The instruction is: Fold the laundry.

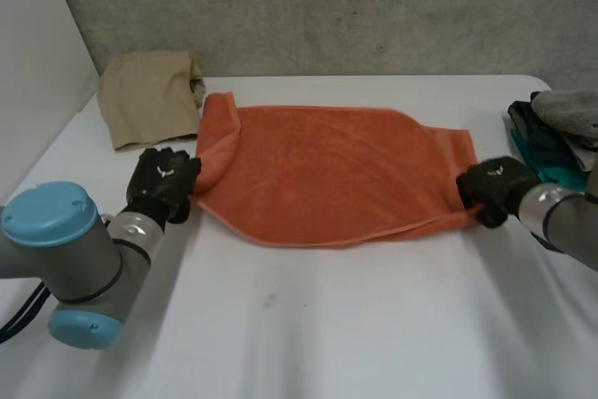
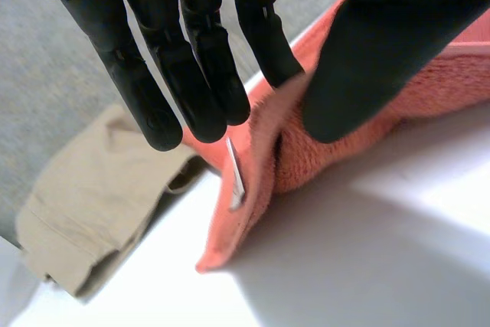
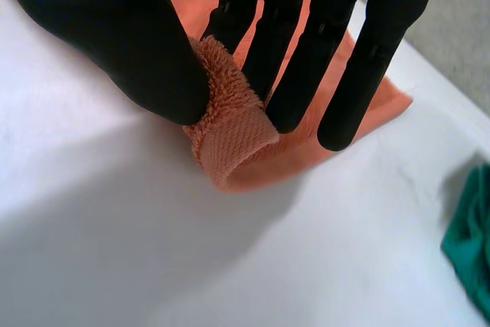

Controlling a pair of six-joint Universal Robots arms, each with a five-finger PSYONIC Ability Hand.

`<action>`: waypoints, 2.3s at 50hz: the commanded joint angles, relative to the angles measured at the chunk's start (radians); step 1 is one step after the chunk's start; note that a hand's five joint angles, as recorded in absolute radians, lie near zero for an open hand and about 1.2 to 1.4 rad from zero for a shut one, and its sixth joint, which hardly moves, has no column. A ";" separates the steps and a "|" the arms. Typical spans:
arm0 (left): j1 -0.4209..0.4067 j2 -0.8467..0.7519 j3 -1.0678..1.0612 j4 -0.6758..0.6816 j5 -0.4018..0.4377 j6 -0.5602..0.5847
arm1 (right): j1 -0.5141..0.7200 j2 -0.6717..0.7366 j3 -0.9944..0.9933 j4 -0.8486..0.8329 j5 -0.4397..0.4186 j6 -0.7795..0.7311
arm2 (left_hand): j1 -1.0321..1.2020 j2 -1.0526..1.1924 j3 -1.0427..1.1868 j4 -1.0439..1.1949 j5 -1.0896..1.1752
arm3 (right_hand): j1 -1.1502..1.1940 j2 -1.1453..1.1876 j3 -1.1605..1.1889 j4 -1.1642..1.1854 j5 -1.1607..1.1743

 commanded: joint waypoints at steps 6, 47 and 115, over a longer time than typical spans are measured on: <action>0.094 -0.096 0.058 0.004 0.061 -0.014 | -0.092 -0.029 0.056 -0.010 -0.003 -0.002 | -0.235 -0.247 -0.253 -0.255 -0.247 | 0.286 0.222 0.201 0.197 0.217; 0.091 -0.238 0.208 -0.087 0.245 -0.001 | -0.090 -0.029 0.071 -0.013 -0.001 -0.005 | -0.069 -0.081 -0.087 -0.089 -0.081 | 0.286 0.222 0.201 0.197 0.217; 0.094 -0.018 0.698 -0.005 -0.039 -0.076 | 0.085 0.005 -0.559 -0.517 0.227 0.517 | 0.292 0.280 0.274 0.272 0.281 | 0.286 0.222 0.201 0.197 0.217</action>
